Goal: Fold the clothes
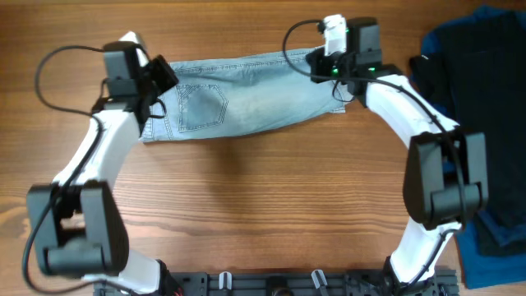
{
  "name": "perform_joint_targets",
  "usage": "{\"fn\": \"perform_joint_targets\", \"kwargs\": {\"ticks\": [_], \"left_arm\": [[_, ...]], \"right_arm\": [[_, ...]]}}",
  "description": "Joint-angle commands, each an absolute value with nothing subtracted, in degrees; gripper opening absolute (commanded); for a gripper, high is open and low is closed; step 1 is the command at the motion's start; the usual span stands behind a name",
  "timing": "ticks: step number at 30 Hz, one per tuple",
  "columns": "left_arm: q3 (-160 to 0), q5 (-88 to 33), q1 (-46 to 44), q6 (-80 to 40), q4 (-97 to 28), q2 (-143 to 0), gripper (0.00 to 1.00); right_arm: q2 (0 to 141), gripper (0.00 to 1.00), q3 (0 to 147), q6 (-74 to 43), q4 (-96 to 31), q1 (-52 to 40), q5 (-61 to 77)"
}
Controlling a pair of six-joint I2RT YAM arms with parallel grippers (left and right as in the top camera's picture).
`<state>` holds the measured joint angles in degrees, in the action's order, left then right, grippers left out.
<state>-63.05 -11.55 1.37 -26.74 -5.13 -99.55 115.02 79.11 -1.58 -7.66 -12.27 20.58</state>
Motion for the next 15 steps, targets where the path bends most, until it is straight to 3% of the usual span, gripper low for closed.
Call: {"fn": "perform_joint_targets", "kwargs": {"ticks": [1, 15], "left_arm": [[-63.24, -12.58, -0.38, -25.65, -1.98, -104.25, 0.04], [-63.24, -4.01, -0.47, -25.67, 12.23, -117.23, 0.04]], "right_arm": [[118.89, 0.04, 79.48, 1.63, -6.85, -14.06, 20.78], [132.07, 0.04, 79.5, 1.3, 13.93, -14.28, 9.93]]}}
